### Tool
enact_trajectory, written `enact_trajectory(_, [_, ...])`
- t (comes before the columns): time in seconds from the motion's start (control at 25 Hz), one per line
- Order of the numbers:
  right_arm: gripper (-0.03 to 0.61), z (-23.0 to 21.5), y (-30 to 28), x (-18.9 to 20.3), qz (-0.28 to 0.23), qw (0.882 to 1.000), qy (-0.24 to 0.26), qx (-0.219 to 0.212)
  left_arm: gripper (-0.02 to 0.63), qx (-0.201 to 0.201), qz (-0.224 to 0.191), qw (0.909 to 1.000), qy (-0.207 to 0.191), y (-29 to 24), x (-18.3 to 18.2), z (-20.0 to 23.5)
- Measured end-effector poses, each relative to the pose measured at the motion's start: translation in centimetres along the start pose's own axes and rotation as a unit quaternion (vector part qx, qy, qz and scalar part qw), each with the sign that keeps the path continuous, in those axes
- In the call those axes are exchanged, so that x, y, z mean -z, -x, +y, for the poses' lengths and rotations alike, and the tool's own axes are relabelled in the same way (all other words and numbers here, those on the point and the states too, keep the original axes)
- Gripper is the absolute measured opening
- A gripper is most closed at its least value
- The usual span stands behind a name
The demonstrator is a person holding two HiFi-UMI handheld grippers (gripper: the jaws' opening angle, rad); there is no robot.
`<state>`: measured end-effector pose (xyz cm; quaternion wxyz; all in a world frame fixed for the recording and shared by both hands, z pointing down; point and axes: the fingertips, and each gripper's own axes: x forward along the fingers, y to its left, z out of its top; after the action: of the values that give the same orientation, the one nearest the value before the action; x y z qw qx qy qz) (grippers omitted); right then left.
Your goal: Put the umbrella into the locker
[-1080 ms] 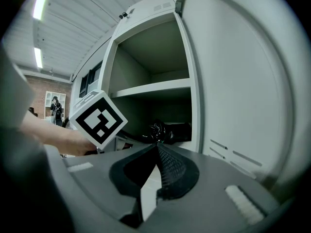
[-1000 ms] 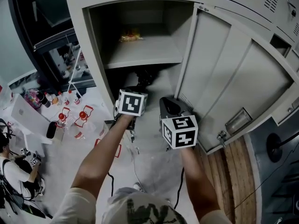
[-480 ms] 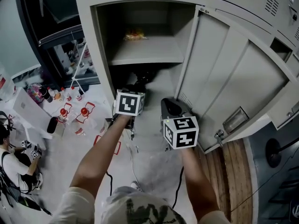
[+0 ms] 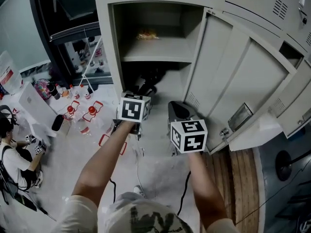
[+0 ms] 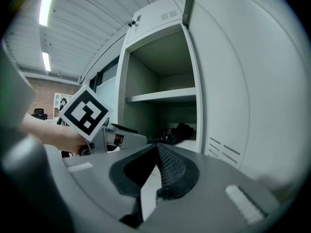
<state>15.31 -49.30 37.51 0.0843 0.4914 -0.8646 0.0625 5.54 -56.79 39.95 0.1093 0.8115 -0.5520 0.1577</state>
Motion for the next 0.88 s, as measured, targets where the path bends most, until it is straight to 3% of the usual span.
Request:
enact_trajectory(0.2, [-0.003, 0.8, 1.6, -0.9, -0.013, 1.0, -0.003, -0.01, 0.257, 0.004, -0.021, 0.9997, 0.008, 3.7, -0.1, -0.2])
enact_trajectory(0.44, [-0.003, 1.7, 3.5, -1.6, -0.017, 1.0, 0.011, -0.022, 0.195, -0.007, -0.045, 0.9987, 0.023, 8.0, 0.6, 0.1])
enact_trajectory(0.88, [-0.003, 3.8, 5.9, -2.0, -0.024, 0.998, 0.026, -0.049, 0.065, -0.019, -0.085, 0.9962, -0.005, 14.6, 0.7, -0.8])
